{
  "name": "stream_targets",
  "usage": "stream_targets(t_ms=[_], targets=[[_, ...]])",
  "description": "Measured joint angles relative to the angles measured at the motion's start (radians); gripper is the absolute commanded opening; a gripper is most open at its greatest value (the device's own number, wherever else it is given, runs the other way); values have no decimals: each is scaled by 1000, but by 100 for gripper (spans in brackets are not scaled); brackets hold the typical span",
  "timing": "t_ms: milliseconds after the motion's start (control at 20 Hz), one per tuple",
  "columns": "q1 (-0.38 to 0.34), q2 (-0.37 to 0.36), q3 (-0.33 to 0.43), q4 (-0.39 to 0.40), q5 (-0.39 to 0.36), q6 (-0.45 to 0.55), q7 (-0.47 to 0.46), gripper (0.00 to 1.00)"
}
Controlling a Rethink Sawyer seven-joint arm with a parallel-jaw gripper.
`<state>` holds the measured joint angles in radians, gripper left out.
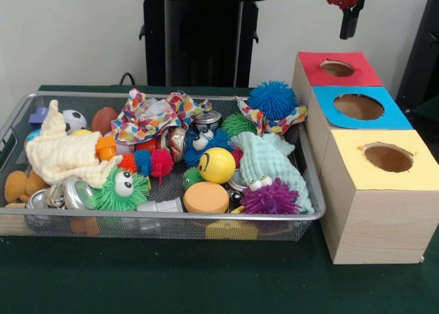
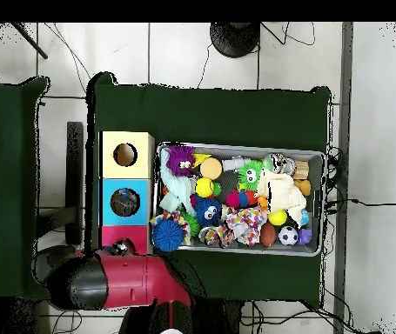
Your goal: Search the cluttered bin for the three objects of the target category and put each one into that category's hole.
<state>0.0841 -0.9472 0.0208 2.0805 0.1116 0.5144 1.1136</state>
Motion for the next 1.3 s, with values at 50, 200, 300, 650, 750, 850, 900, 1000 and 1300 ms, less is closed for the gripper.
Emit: stream_targets(t_ms=[50,200,300,650,750,850,900,1000,1300], targets=[[-1,0,0,0,0,0,0,0],[-4,1,0,0,0,0,0,0],[-14,2,0,0,0,0,0,0],[-126,2,10,0,-21,0,0,0],[-158,2,16,0,-35,0,0,0],[-245,3,37,-1,-77,0,0,0],[-281,3,47,-1,-97,0,0,0],[-317,4,58,-2,-117,0,0,0],[-488,12,134,-16,-207,0,0,0]])
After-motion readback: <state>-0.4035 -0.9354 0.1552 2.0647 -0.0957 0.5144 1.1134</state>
